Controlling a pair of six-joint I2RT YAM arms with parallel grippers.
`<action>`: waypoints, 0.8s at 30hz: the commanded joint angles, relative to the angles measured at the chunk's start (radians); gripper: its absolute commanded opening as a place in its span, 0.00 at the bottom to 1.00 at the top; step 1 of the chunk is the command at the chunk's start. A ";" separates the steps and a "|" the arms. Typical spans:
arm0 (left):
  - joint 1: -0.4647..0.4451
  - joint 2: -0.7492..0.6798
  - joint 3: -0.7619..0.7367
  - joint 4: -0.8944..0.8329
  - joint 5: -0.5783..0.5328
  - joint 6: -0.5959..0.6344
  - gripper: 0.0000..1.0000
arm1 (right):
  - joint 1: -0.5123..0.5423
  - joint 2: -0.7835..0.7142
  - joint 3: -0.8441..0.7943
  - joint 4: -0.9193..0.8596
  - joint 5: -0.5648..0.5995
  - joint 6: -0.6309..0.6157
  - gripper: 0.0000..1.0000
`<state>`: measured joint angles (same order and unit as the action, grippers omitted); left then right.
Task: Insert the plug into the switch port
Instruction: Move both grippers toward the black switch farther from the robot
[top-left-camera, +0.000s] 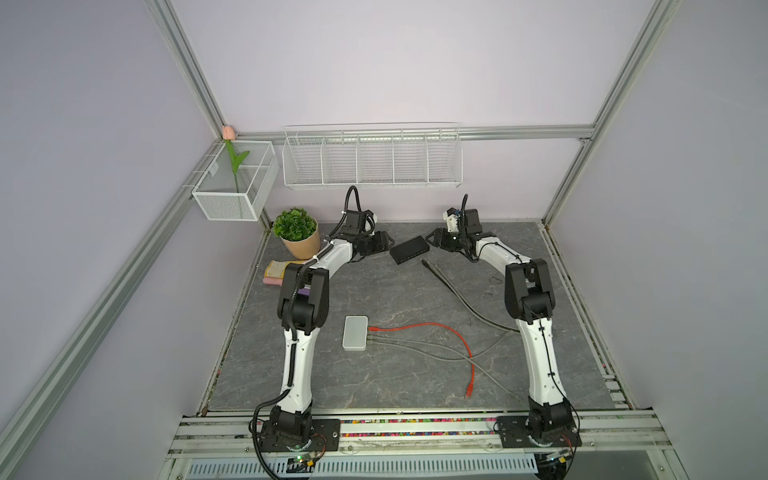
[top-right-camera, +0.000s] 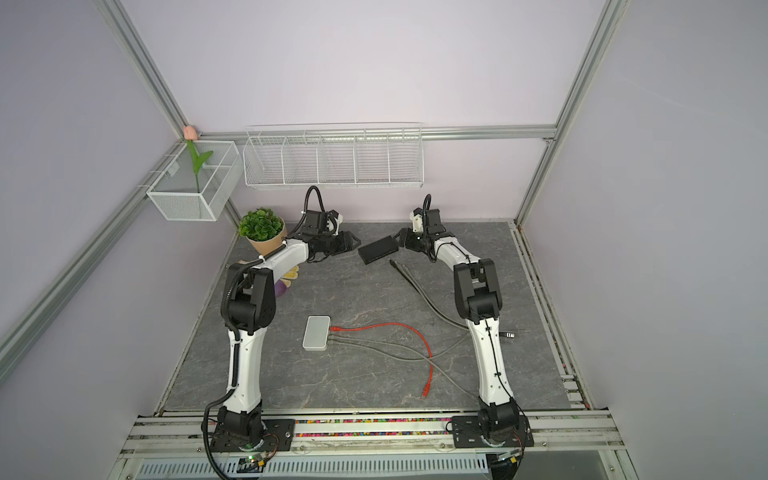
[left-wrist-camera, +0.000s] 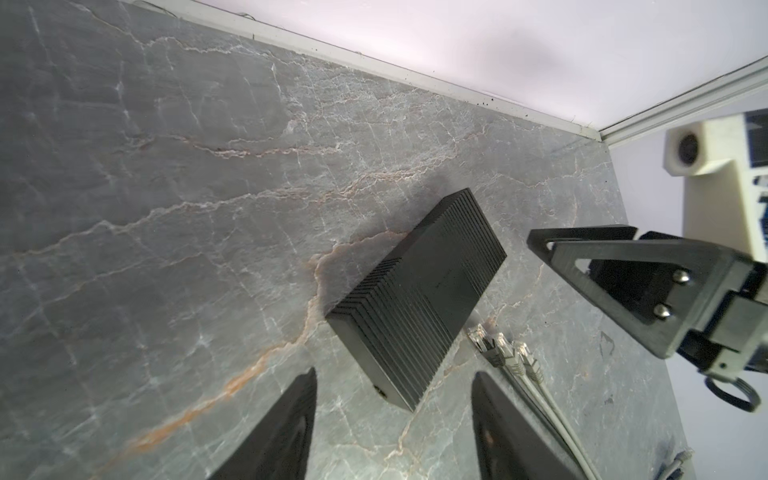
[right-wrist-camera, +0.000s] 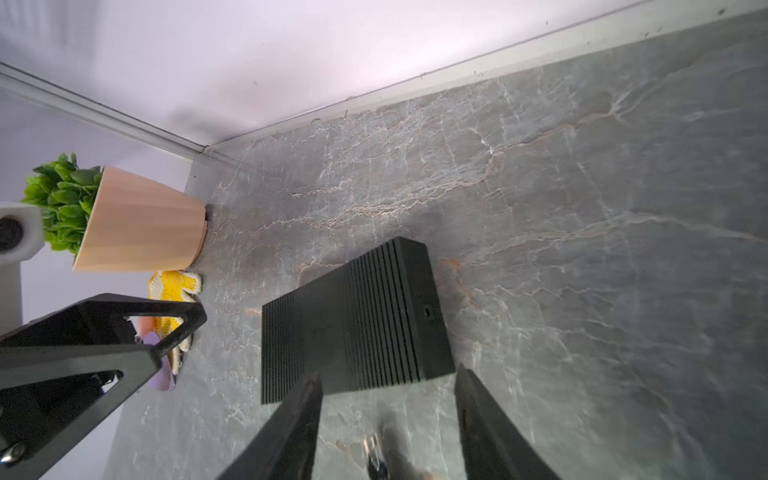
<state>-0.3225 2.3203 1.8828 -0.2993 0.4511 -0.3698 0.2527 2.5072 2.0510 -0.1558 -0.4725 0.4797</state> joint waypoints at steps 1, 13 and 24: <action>0.003 0.061 0.091 -0.076 0.028 0.026 0.59 | -0.003 0.068 0.124 0.007 -0.061 0.083 0.64; 0.002 0.208 0.281 -0.171 0.078 0.020 0.59 | 0.023 0.270 0.416 -0.092 -0.104 0.123 0.63; -0.015 0.149 0.128 -0.119 0.103 0.015 0.57 | 0.077 0.217 0.271 -0.053 -0.132 0.108 0.53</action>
<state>-0.3256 2.5130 2.0670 -0.4213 0.5331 -0.3626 0.3069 2.7552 2.3672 -0.2054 -0.5793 0.5877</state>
